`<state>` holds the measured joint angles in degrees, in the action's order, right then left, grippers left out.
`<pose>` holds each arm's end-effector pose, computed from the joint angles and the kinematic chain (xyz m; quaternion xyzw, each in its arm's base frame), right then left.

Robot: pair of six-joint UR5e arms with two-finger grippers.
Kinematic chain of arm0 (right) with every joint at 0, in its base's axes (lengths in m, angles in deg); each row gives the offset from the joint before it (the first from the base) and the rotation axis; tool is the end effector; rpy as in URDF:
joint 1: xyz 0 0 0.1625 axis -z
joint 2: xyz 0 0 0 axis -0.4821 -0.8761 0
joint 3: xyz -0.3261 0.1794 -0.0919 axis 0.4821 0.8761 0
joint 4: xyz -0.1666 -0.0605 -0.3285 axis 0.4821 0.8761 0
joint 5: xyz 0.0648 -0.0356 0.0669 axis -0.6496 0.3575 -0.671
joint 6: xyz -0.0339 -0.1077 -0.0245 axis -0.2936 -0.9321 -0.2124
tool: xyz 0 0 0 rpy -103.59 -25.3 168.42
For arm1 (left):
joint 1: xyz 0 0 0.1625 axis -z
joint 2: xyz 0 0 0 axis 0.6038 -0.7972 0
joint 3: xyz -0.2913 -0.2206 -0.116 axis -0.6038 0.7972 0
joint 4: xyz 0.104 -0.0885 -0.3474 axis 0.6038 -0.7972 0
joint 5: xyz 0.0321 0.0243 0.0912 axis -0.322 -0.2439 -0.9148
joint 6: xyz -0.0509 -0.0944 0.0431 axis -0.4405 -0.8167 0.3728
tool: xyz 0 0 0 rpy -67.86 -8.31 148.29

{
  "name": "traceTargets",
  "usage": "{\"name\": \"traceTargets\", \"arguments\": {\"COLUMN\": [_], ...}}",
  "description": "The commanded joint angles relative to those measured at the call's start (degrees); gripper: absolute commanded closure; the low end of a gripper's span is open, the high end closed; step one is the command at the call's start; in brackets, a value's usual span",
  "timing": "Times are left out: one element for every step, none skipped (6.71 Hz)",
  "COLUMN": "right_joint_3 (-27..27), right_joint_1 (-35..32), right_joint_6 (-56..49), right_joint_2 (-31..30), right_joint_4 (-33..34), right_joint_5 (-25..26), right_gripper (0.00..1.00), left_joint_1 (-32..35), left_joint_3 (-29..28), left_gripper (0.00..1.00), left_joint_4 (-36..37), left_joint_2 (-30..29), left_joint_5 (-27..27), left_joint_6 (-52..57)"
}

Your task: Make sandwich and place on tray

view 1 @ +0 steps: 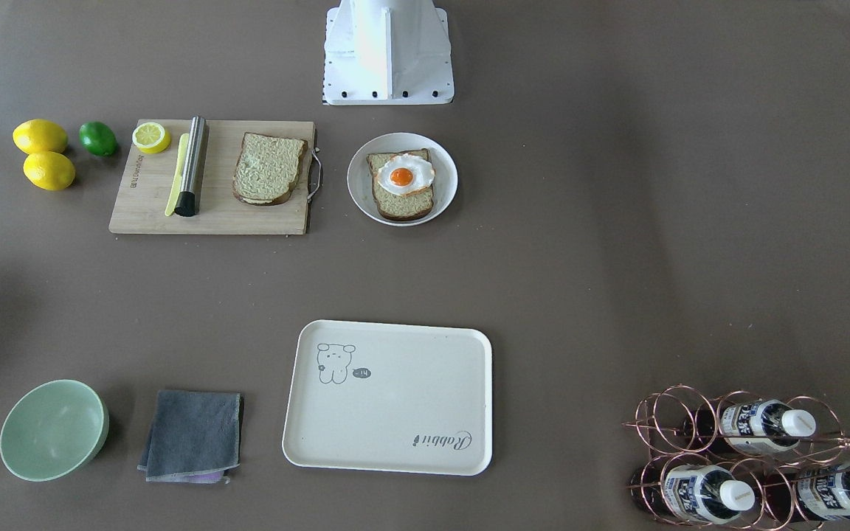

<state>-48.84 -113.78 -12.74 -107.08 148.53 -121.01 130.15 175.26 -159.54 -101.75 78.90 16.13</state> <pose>0.0094 -0.4387 0.5203 0.0762 -0.4117 -0.0309 0.9076 -0.0592 -0.4164 0.5759 0.1594 0.4488 0.1479 0.8668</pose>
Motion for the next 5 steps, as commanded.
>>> {"name": "traceTargets", "arguments": {"right_joint_3": [-0.5,-0.9,-2.6,-2.9,-3.1], "right_joint_1": [4.3,7.6,13.3,18.6,24.7], "right_joint_6": [4.0,10.9,18.2,28.2,39.3], "right_joint_2": [1.3,5.0,5.9,6.5,9.4], "right_joint_4": [-11.5,-11.8,-15.4,-21.4,-23.6], "right_joint_5": [-1.9,-2.1,-0.6,2.4,7.3], "right_gripper": [0.00,0.01,0.01,0.00,0.00], "left_joint_1": [-0.6,-2.7,-5.2,-8.1,-10.6], "left_joint_3": [0.5,1.1,2.0,4.4,7.5], "left_gripper": [0.02,0.02,0.02,0.02,0.02], "left_joint_4": [-7.5,-7.9,-8.2,-9.6,-10.1], "left_joint_2": [-2.9,-4.1,-5.4,-5.8,-5.6], "left_joint_5": [0.3,0.4,0.0,-0.4,-2.0], "left_joint_6": [-5.4,-7.7,-13.3,-21.6,-31.7]}}
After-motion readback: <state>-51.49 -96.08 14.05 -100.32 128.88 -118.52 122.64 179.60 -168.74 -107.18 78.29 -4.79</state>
